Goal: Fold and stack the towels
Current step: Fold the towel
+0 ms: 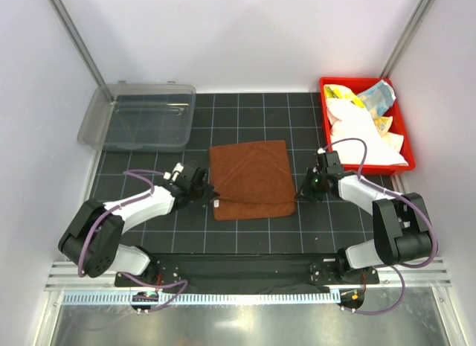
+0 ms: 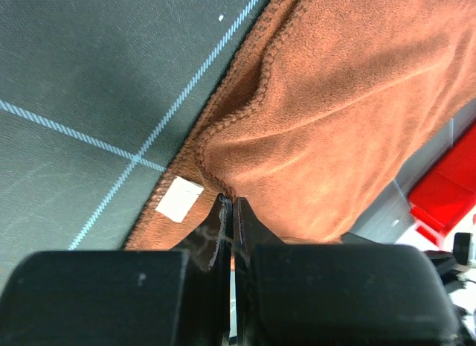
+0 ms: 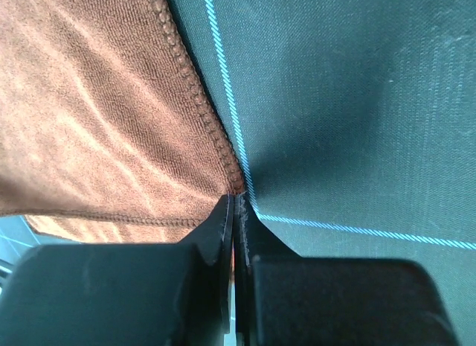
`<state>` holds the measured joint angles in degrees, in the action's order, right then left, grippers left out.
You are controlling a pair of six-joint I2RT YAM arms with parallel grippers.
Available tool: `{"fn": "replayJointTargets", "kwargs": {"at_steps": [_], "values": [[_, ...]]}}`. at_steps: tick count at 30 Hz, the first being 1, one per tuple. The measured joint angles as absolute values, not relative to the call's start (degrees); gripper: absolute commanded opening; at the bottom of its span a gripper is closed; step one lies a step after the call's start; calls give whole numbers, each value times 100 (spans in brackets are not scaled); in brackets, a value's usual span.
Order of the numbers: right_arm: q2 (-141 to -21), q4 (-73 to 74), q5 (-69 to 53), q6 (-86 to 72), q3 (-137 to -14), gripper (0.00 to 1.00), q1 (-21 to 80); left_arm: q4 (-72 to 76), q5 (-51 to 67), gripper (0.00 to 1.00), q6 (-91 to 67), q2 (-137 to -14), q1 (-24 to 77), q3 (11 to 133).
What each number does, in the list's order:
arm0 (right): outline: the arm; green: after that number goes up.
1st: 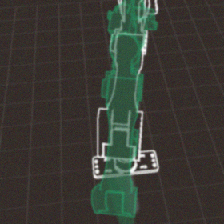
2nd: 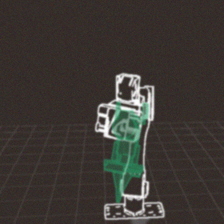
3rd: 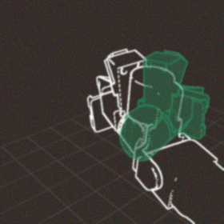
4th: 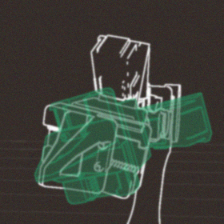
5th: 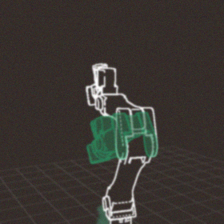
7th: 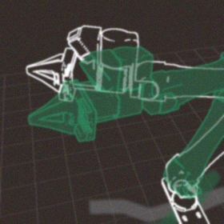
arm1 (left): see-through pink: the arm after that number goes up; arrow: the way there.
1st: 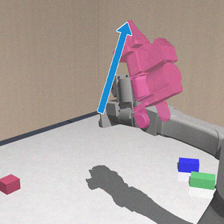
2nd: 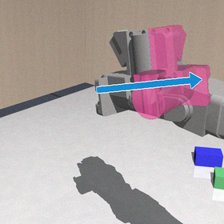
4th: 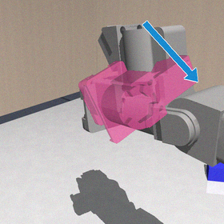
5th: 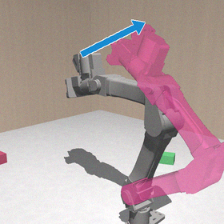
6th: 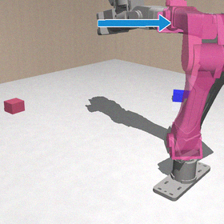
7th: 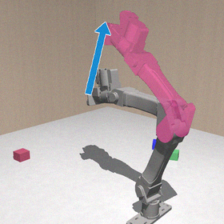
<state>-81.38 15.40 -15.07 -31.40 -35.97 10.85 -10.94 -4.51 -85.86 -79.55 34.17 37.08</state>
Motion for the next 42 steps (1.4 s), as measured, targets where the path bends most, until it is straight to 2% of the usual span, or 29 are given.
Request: {"fn": "replayJointTargets", "kwargs": {"at_steps": [9, 18, 24, 30, 37, 42], "values": [[-7885, 2084, -1282, -2985, -4169, 1, 1153, -1815, -775, 0, -8016, -7944, 3417, 4466], [-7723, 2821, -1214, -2851, -5253, 1, 1330, -2759, -1184, 0, -7146, -7787, 3415, 5568], [-7153, 2742, -1208, -2912, -4681, 1, 1649, -2637, -1000, 0, -7037, -7081, 3422, 4648], [-7216, 2674, -1199, -3094, -3686, 1, 1846, -2405, -620, 0, -7159, -6921, 3444, 3380], [-7227, 2532, -1103, -3140, -3625, 1, 1876, -1743, -183, 0, -7170, -6921, 3448, 3203], [-7218, 2814, -906, -3063, -4049, 1, 1876, -1938, -167, 0, -7102, -6904, 3448, 3496]]}}
